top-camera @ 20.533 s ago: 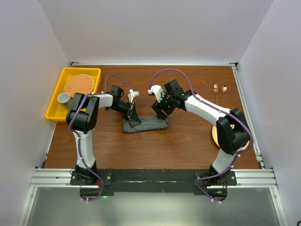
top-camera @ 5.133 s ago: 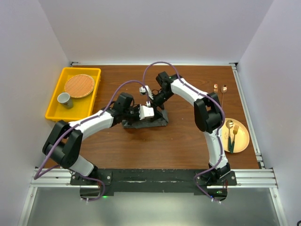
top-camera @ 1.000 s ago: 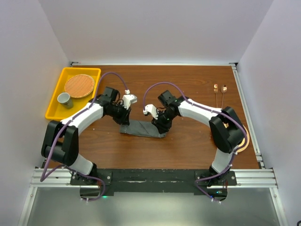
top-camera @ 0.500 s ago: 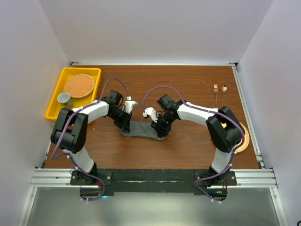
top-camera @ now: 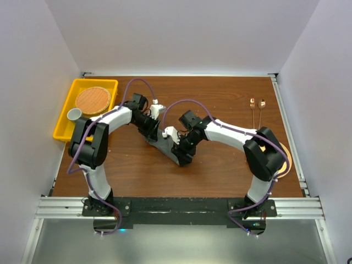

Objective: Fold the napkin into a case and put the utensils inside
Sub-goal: Rotate the smaller rectangle-folded napkin at the center of the board.

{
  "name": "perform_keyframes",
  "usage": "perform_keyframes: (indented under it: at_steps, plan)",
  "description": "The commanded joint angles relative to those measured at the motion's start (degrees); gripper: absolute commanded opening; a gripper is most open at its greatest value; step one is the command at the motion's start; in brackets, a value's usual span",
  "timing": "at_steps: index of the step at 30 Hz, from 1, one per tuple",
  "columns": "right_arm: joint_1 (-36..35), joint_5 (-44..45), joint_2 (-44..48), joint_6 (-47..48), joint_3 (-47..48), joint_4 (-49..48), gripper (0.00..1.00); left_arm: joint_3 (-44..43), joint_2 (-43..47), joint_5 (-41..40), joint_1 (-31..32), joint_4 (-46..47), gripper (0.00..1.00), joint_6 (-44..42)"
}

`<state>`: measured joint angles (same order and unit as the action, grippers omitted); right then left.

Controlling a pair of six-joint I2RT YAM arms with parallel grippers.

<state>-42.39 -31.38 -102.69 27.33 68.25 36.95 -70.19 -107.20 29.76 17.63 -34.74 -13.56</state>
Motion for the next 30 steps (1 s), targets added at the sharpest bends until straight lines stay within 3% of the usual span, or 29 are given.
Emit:
perform_keyframes:
  at_steps: [1, 10, 17, 30]
  plan:
    - [3.1, -0.4, 5.9, 0.2, 6.8, 3.4, 0.64, -1.4, 5.1, 0.2, -2.0, 2.1, 0.41, -2.2]
    - [4.2, 6.9, 2.2, 7.8, 6.5, 4.8, 0.59, 2.5, 10.1, -1.4, -3.0, -0.6, 0.31, 0.6]
    - [3.8, 7.8, -1.8, 8.6, 4.0, 2.3, 0.58, 4.5, 7.0, -4.2, -3.0, 0.2, 0.25, 1.3]
    - [-5.3, 3.8, -2.2, -2.2, 0.0, -4.2, 0.63, -4.7, -4.6, 0.9, -2.8, 4.0, 0.26, 3.3]
